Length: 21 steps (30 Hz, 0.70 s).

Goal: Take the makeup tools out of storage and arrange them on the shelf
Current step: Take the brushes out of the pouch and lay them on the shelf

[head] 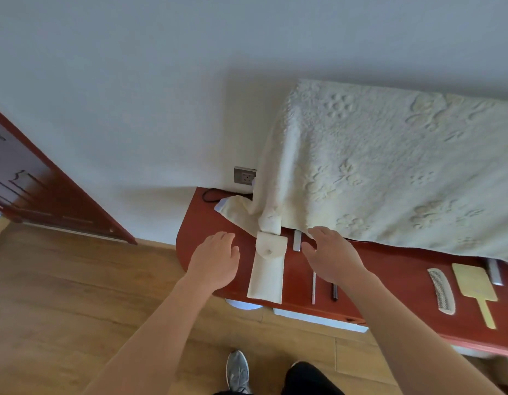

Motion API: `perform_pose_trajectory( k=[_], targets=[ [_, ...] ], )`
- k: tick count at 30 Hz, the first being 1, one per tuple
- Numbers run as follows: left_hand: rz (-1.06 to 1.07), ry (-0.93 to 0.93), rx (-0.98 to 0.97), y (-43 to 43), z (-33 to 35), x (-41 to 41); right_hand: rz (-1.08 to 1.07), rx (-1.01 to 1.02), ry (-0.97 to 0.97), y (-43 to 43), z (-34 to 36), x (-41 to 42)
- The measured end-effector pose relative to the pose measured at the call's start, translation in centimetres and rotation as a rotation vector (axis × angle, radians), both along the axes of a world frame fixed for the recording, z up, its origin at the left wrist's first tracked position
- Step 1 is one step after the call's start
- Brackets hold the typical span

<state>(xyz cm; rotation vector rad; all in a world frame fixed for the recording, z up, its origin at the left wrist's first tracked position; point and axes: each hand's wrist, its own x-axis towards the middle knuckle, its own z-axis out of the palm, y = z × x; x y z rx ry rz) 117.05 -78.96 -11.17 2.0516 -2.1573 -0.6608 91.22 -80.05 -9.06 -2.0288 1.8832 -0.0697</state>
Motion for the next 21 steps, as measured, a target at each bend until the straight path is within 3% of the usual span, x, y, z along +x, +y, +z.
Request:
perform_pose_trajectory(
  k=[8,21],
  targets=[
    [0.147,0.285,0.302,-2.3,-5.0,-0.4,0.076,0.116,-0.092,-2.7,-4.2,1.3],
    [0.233,0.319,0.427,-3.9,-10.8,-4.8,0.214,0.221,-0.137,-5.6,-11.1,2.7]
  ],
)
